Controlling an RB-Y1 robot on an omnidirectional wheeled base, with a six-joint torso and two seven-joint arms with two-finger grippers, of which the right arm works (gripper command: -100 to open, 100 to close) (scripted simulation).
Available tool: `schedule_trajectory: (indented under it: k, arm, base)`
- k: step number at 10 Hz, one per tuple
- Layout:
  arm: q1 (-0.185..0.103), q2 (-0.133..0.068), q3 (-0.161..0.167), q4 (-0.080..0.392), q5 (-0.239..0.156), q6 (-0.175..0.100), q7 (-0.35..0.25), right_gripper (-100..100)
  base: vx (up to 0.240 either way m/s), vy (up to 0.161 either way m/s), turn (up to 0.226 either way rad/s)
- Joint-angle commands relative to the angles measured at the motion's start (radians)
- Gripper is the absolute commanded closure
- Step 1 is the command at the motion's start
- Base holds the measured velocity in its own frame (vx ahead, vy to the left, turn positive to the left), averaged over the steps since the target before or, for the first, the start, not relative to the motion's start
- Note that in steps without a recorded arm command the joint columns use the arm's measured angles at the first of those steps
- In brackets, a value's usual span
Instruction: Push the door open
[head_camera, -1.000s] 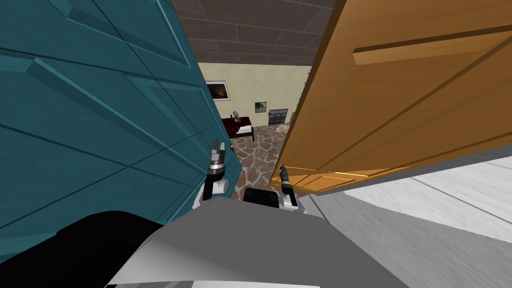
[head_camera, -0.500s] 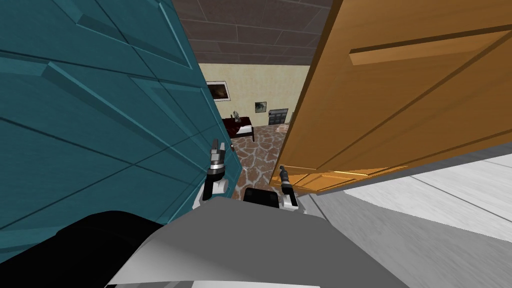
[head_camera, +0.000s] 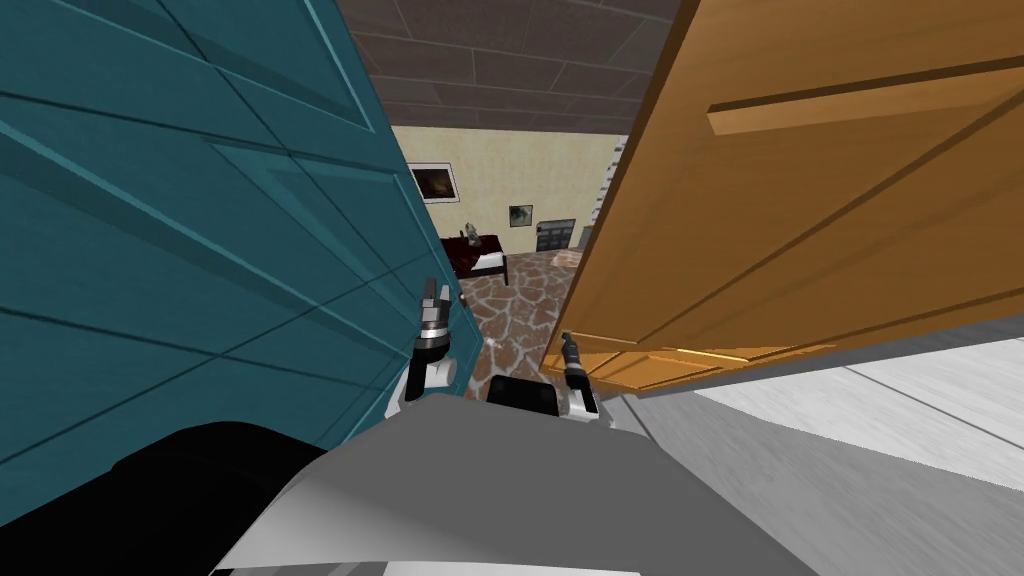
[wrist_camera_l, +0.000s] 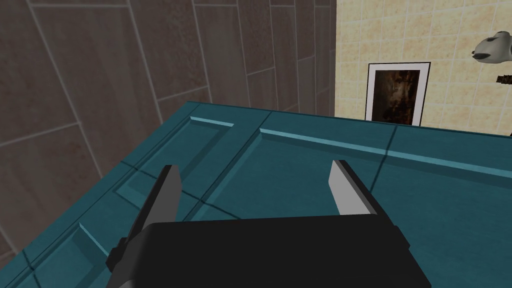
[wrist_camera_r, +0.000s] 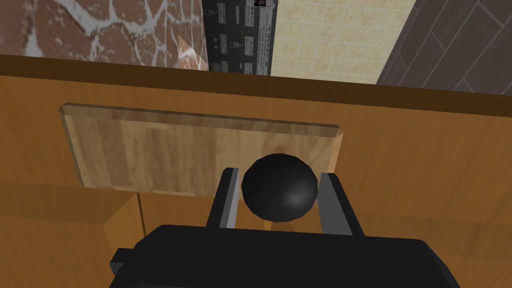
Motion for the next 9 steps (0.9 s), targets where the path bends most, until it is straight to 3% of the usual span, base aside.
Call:
schedule_trajectory:
  k: [1,4,6,9]
  arm:
    - [-0.006,-0.012,-0.026,-0.006,-0.008,-0.004,0.007,100]
    - [-0.013,-0.017,-0.053,0.0,-0.018,-0.004,0.019,100]
    - [-0.013,-0.017,-0.053,0.0,-0.018,-0.004,0.019,100]
    - [-0.024,-0.018,-0.098,0.009,-0.033,-0.004,0.037,100]
  base:
    - [0.179,0.038,-0.061]
    - [0.156,0.035,-0.038]
    - [0.086,0.014,-0.013]
    - [0.153,0.036,-0.104]
